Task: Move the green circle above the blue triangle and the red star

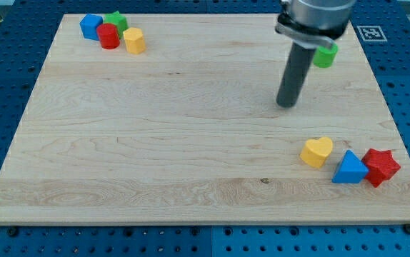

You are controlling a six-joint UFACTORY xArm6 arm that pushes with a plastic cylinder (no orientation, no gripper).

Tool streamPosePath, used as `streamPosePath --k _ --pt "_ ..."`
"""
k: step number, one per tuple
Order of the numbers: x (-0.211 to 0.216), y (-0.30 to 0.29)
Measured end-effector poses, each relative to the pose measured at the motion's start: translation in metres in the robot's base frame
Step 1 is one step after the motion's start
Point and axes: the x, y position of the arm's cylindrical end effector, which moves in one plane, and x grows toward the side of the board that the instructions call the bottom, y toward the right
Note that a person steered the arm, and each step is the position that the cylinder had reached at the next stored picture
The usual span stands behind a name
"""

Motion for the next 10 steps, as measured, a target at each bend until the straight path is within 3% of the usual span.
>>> streamPosePath --k 2,3,5,10 --pt "-0.136 0.0" --pt "-0.175 0.027" --pt "-0.162 0.096" --pt "-0.035 0.095"
